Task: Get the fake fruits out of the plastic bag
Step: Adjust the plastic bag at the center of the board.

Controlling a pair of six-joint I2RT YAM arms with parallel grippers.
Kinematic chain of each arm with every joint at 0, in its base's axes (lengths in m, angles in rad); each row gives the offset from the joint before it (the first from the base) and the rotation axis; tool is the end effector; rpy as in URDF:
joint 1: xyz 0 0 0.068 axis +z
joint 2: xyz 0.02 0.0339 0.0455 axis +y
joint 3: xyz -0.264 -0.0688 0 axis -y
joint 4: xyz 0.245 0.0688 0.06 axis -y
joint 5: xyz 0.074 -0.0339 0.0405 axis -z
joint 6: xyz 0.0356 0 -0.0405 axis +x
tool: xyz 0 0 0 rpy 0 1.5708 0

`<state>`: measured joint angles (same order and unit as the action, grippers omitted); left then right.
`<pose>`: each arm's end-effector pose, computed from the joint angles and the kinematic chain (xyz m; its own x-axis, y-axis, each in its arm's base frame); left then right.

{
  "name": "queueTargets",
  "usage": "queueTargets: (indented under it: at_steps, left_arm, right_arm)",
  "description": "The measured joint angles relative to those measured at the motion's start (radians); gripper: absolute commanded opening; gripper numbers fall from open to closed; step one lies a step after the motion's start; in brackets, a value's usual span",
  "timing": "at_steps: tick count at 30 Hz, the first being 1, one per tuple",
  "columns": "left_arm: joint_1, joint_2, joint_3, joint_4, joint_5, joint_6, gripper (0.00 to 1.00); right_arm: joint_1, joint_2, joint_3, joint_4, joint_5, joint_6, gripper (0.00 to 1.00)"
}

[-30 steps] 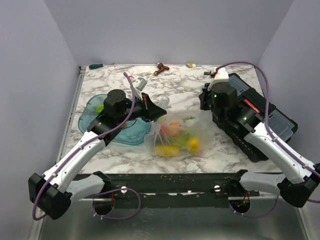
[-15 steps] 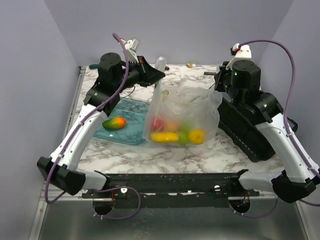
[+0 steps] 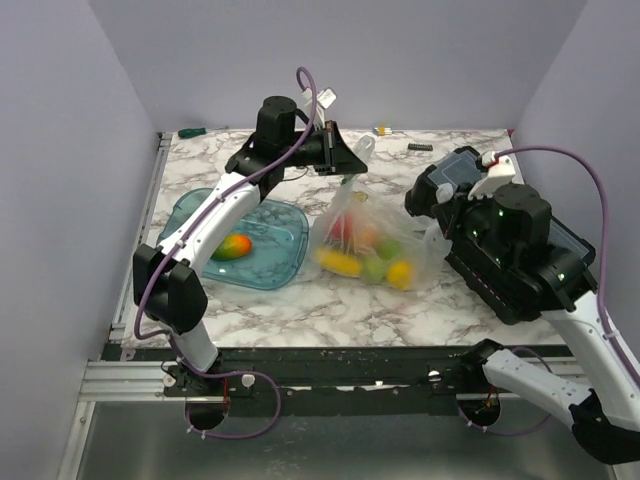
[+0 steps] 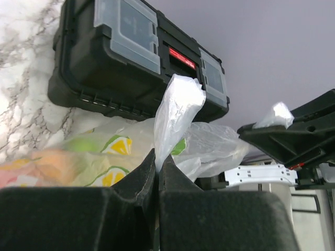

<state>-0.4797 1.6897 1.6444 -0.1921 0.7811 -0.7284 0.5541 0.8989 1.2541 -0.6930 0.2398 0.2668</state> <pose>0.3391 -0.2047 0.4011 -0.7780 -0.1281 -0.6151 0.5587 0.3067 -0.7706 0.1464 0.0807 0.4256 -0.3564 0.0807 -0.9309 -0.2349 0.9565 0.1728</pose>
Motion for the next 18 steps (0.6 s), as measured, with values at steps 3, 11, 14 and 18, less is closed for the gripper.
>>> queueTargets:
  at_steps: [3,11,14,18]
  left_arm:
    - [-0.008,0.025,0.034,-0.006,0.027,0.004,0.00]
    - [-0.053,0.146,0.290,-0.041,0.072,0.017,0.09]
    - [-0.063,0.163,0.345,-0.096,0.057,0.051,0.29]
    - [-0.043,0.169,0.375,-0.233,0.001,0.117,0.55]
  right_arm:
    - [0.000,-0.055,-0.039,-0.004,-0.087,0.024,0.01]
    - [0.000,-0.133,-0.061,0.003,-0.175,0.084,0.05]
    - [0.000,-0.150,-0.084,0.014,-0.272,0.100,0.11]
    - [0.000,-0.146,-0.139,0.047,-0.437,0.111,0.20]
